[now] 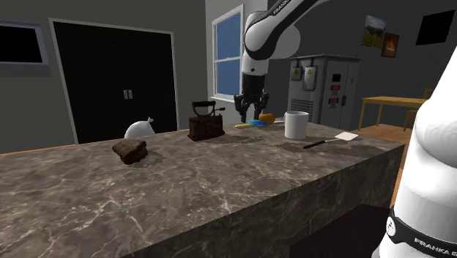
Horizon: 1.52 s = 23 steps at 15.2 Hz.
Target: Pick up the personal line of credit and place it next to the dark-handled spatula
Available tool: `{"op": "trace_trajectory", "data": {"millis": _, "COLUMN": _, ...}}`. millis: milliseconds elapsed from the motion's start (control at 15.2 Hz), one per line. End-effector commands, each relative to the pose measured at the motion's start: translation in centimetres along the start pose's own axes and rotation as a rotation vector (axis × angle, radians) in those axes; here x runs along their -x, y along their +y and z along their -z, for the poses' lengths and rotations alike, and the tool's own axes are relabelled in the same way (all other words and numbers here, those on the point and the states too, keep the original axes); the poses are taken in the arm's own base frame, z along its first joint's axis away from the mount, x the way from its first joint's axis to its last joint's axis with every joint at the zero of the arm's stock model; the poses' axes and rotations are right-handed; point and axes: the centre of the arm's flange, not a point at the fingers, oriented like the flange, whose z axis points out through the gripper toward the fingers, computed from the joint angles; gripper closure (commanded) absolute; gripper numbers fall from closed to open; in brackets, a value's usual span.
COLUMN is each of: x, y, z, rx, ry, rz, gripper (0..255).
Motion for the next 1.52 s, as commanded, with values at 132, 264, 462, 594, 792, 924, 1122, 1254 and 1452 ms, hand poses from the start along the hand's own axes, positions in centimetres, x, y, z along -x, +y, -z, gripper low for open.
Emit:
{"op": "trace_trajectory", "data": {"millis": 132, "x": -1.3, "y": 5.2, "z": -0.1, "rx": 0.000, "ry": 0.000, "rz": 0.002, "gripper": 255}}
{"op": "trace_trajectory", "data": {"millis": 264, "x": -2.0, "y": 7.7, "z": -0.3, "rx": 0.000, "ry": 0.000, "rz": 0.002, "gripper": 255}}
{"op": "trace_trajectory", "data": {"millis": 462, "x": -3.1, "y": 11.5, "z": -0.5, "rx": 0.000, "ry": 0.000, "rz": 0.002, "gripper": 255}}
{"op": "trace_trajectory", "data": {"millis": 594, "x": -3.9, "y": 14.0, "z": -0.7, "rx": 0.000, "ry": 0.000, "rz": 0.002, "gripper": 255}}
{"op": "trace_trajectory", "data": {"millis": 792, "x": -5.0, "y": 17.8, "z": -1.0, "rx": 0.000, "ry": 0.000, "rz": 0.002, "gripper": 255}}
{"op": "trace_trajectory", "data": {"millis": 924, "x": -5.7, "y": 20.3, "z": -1.1, "rx": 0.000, "ry": 0.000, "rz": 0.002, "gripper": 255}}
{"op": "trace_trajectory", "data": {"millis": 1122, "x": -6.9, "y": 24.1, "z": -1.4, "rx": 0.000, "ry": 0.000, "rz": 0.002, "gripper": 255}}
{"op": "trace_trajectory", "data": {"millis": 1254, "x": -7.6, "y": 26.6, "z": -1.6, "rx": 0.000, "ry": 0.000, "rz": 0.002, "gripper": 255}}
{"op": "trace_trajectory", "data": {"millis": 1452, "x": -8.2, "y": 29.0, "z": -2.3, "rx": 0.000, "ry": 0.000, "rz": 0.002, "gripper": 255}}
